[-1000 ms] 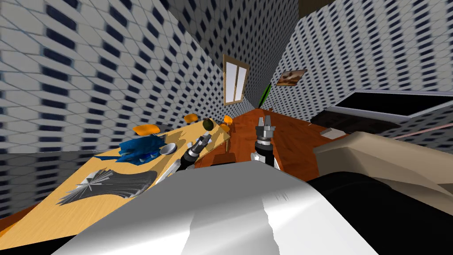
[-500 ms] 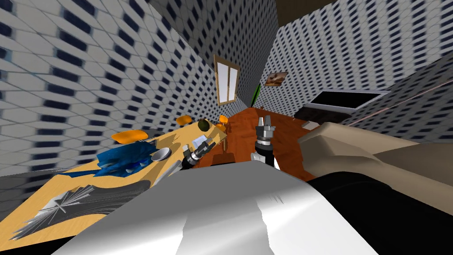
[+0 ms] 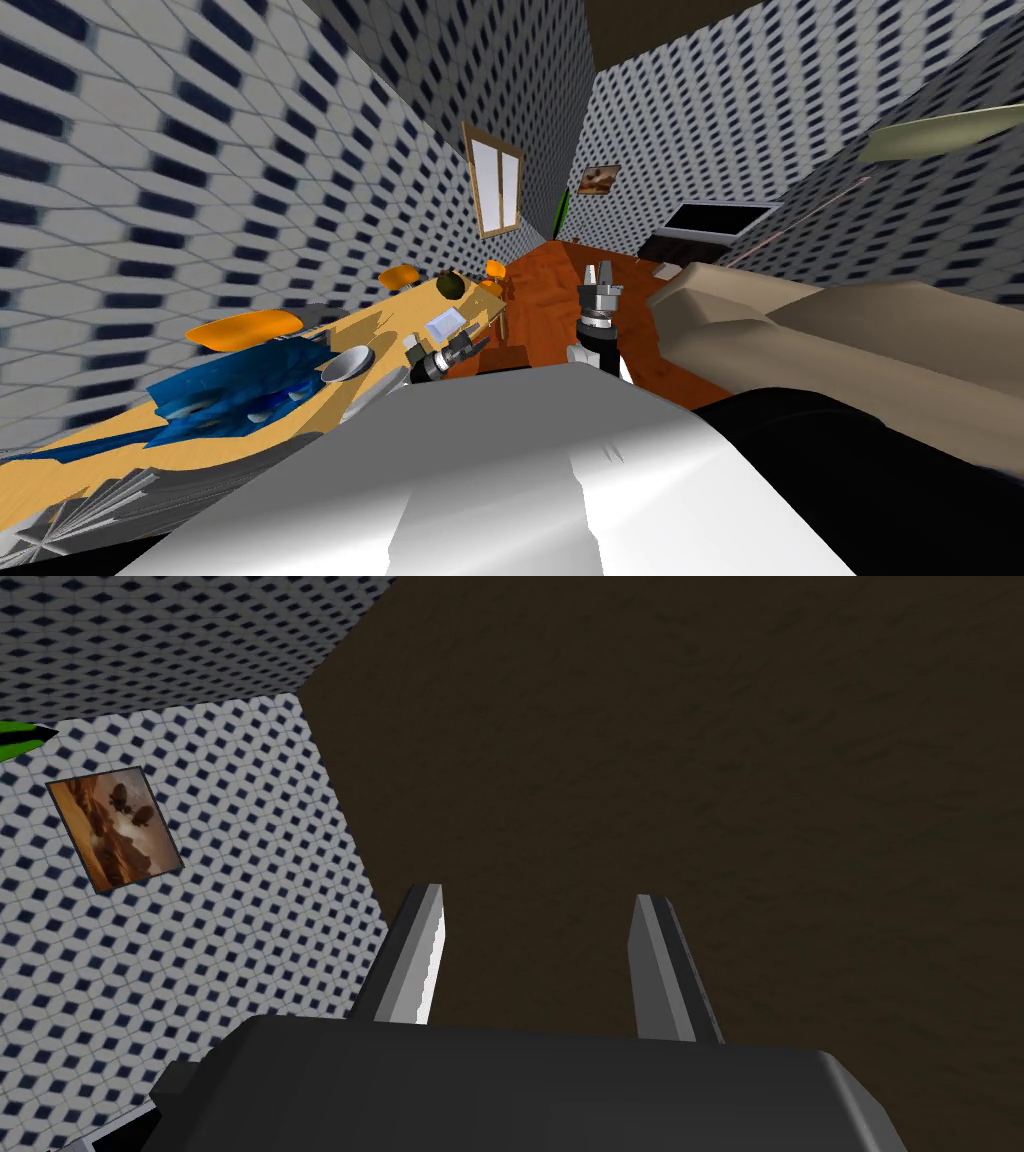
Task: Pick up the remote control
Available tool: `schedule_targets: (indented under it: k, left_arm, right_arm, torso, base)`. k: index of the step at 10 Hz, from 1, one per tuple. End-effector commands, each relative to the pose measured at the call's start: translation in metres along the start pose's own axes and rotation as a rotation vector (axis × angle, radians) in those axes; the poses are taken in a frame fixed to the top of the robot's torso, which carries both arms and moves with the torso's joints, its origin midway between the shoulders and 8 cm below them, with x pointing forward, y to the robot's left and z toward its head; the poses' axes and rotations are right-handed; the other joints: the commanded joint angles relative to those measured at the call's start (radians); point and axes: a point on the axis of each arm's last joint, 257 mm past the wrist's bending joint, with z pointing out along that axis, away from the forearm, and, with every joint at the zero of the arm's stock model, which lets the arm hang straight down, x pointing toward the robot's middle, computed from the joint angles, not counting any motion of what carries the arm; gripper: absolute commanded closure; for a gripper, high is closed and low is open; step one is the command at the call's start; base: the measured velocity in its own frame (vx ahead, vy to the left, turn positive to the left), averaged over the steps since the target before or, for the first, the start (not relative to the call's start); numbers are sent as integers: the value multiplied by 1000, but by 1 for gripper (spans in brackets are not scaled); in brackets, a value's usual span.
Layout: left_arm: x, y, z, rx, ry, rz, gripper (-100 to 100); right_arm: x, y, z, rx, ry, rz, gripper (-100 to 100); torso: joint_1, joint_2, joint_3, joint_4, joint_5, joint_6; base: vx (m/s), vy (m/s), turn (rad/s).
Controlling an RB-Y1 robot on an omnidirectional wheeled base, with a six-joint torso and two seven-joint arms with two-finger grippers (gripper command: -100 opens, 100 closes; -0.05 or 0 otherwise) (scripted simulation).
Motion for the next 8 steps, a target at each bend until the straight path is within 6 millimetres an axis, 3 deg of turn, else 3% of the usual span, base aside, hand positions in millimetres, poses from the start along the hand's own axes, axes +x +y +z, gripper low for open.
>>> schedule_targets:
  k: [1, 2, 4, 6, 7, 8]
  left_arm:
    - [40, 8, -20, -16, 119, 43, -100]
    - [41, 8, -20, -15, 122, 47, -100]
    - [95, 21, -55, -33, 296, 116, -100]
    - [104, 27, -66, -39, 337, 134, -100]
    - [131, 36, -93, -45, 443, 182, -100]
    - [132, 37, -95, -49, 446, 180, -100]
  right_arm:
    - [0, 0, 0, 0, 0, 0, 0]
    - [0, 0, 0, 0, 0, 0, 0]
    - [0, 0, 0, 0, 0, 0, 0]
    - [0, 0, 0, 0, 0, 0, 0]
    - [0, 0, 0, 0, 0, 0, 0]
    - [0, 0, 0, 0, 0, 0, 0]
  torso:
    - [0, 0, 0, 0, 0, 0]
    - [0, 0, 0, 0, 0, 1]
    - [0, 0, 0, 0, 0, 1]
    - [2, 0, 0, 0, 0, 0]
    - [0, -2, -1, 0, 0, 0]
    - [0, -2, -1, 0, 0, 1]
  base:
    - [-38, 36, -301]
    - [-33, 37, -148]
    - [-42, 55, -400]
    - [-29, 47, -78]
    - [-18, 24, -329]
    - [-21, 32, -182]
